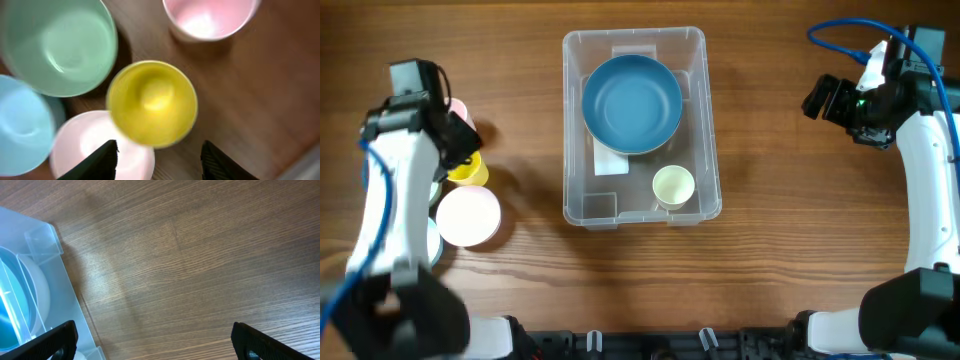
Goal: Pack container
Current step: 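Grasp the yellow cup with the left gripper, then place the yellow cup into the cream cup in the container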
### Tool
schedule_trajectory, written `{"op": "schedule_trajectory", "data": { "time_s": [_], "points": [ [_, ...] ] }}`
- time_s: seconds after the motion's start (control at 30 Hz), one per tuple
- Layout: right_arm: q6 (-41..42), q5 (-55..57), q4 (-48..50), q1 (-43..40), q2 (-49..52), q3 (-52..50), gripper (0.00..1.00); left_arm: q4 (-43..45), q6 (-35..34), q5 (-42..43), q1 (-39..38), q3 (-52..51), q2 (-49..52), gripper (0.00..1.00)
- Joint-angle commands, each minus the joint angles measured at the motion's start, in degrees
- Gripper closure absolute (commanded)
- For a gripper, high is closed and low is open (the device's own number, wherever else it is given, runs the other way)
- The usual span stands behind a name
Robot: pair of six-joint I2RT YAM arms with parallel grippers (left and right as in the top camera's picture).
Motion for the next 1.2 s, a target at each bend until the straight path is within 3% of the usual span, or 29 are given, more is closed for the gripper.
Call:
{"op": "schedule_trajectory", "data": {
  "time_s": [0.0,0.5,0.57,0.63,0.67,0.87,1.17],
  "points": [
    [-0.24,0.33,0.00,0.04,0.50,0.00,0.01,0.33,1.73,3.26,-0.46,-0.76,7.06,0.46],
    [-0.37,0.33,-0.79,0.04,0.50,0.00,0.01,6.27,3.72,3.21,-0.90,-0.76,12.81,0.43],
    [-0.37,0.33,-0.94,0.04,0.50,0.00,0.01,6.80,3.69,3.23,-0.90,-0.76,13.22,0.54],
    [-0.37,0.33,-1.03,0.04,0.50,0.00,0.01,7.23,3.72,3.21,-0.90,-0.74,13.00,0.88],
    [-0.35,0.33,-1.01,0.04,0.50,0.00,0.01,7.65,3.98,3.23,-1.01,-0.74,12.98,0.94],
    [-0.39,0.35,-1.09,0.04,0.50,0.00,0.01,8.81,5.95,3.23,-5.55,0.07,12.66,0.96],
    [-0.35,0.52,-1.40,0.04,0.50,0.00,0.01,-11.52,7.67,3.28,-25.07,21.44,-0.48,0.96]
  ]
}}
